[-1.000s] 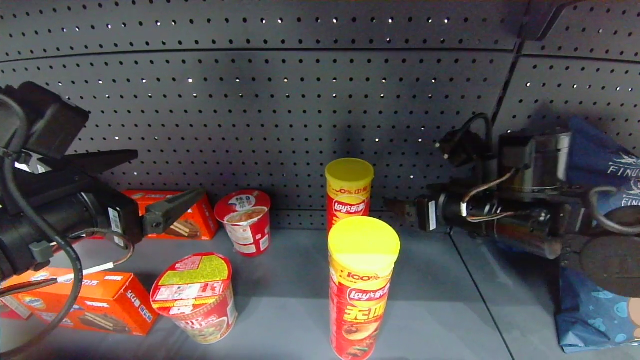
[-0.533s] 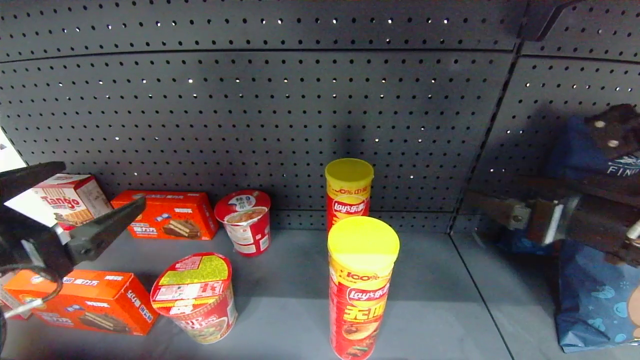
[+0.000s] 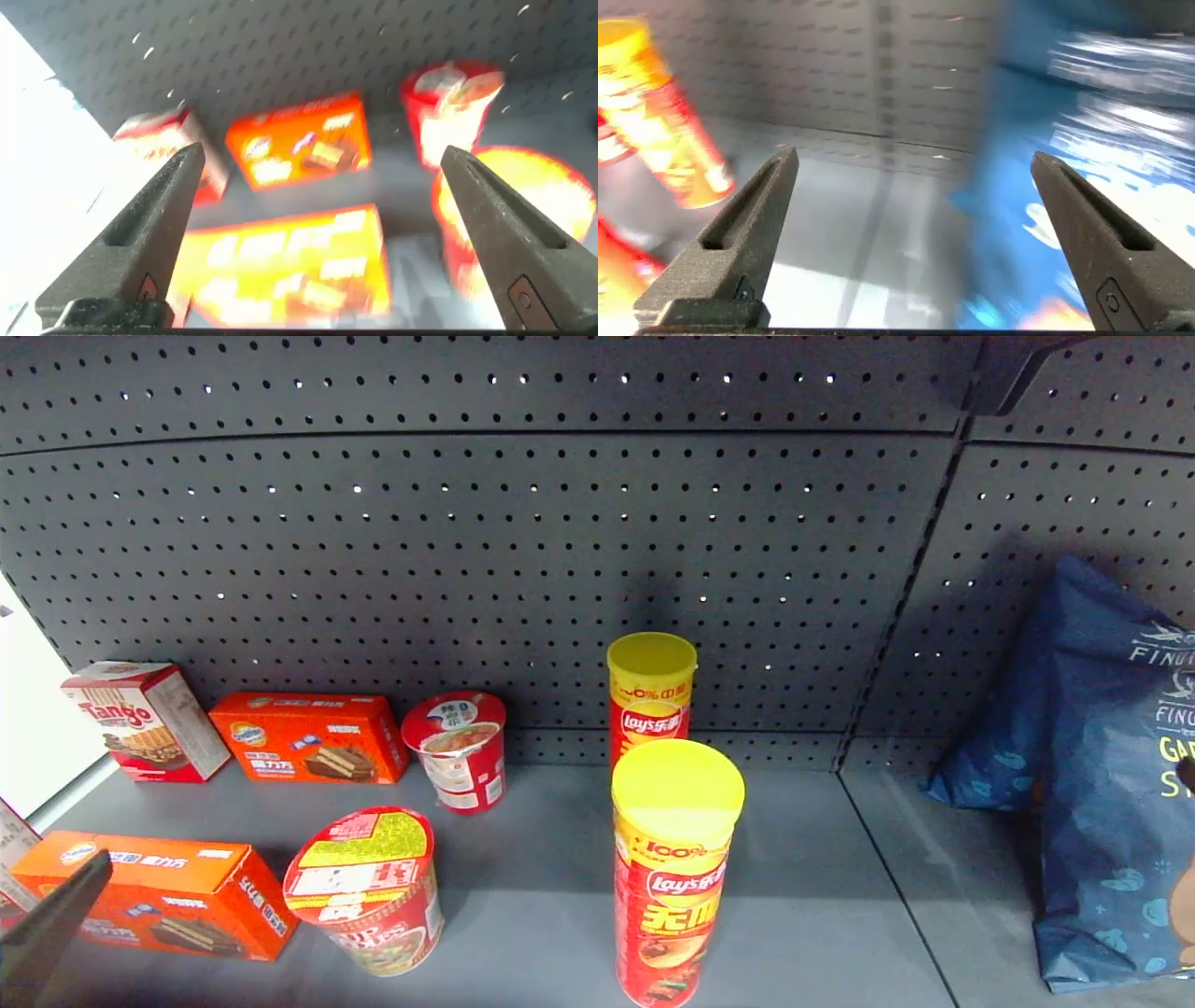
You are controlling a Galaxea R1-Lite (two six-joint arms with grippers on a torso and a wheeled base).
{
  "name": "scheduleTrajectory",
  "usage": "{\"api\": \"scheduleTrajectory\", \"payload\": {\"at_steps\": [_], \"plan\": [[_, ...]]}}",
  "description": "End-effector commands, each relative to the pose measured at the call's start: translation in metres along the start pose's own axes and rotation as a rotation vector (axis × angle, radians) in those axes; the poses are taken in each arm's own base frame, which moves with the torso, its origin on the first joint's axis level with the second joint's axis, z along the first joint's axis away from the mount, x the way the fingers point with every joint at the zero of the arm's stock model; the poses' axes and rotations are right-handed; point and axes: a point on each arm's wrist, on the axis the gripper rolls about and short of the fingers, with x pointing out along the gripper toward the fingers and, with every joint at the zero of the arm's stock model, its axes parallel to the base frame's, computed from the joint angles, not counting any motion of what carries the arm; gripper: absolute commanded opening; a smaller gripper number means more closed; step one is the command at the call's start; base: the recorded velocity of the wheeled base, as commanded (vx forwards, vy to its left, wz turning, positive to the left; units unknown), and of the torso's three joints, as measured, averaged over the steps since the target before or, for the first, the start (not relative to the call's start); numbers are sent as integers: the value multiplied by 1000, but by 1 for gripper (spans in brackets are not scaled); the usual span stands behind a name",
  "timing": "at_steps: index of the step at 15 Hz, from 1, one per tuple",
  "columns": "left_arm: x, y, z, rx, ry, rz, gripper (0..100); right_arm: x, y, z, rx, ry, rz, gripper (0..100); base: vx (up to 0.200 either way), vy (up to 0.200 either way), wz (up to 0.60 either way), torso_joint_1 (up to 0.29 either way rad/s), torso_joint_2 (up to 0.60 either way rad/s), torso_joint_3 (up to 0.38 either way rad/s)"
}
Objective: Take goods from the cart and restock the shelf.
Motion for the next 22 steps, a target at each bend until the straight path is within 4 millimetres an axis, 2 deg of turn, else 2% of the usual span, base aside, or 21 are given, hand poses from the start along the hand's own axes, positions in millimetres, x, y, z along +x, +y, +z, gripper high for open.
{"api": "scheduleTrajectory", "payload": {"at_steps": [1,3,6,9,11,12,13,14,15,17,19,22], "plan": [[-38,2,-24,-9,-27,70,100,-45,-11,-29,2,-25,-144,100,0,0,0,0,0,0],[-61,1,-41,-4,13,85,100,-64,-13,-47,-9,12,-263,100,0,0,0,0,0,0],[-79,0,-61,-1,32,110,100,-80,-13,-59,-10,-9,-312,100,0,0,0,0,0,0],[-77,-2,-71,-57,50,137,100,-92,-11,-76,-16,-15,-375,100,0,0,0,0,0,0],[-72,-7,-86,-95,80,129,100,-101,-9,-98,-18,-5,-401,100,0,0,0,0,0,0],[-70,-9,-91,-96,76,123,100,-100,-9,-102,-16,6,-399,100,0,0,0,0,0,0],[-65,-14,-105,-97,72,88,100,-99,-8,-105,-18,17,-349,100,0,0,0,0,0,0],[-65,-15,-105,-104,65,69,100,-98,-7,-106,-20,21,-296,100,0,0,0,0,0,0],[-65,-17,-106,-105,66,-9,100,-94,-5,-116,-59,56,-188,100,0,0,0,0,0,0],[-65,-19,-106,-136,48,-130,100,-89,-5,-135,-82,93,-167,100,0,0,0,0,0,0],[-66,-22,-112,-191,113,-192,100,-88,-4,-135,-72,72,-133,100,0,0,0,0,0,0],[-66,-22,-111,-201,95,-195,100,-88,-4,-135,-55,67,-127,100,0,0,0,0,0,0]]}}
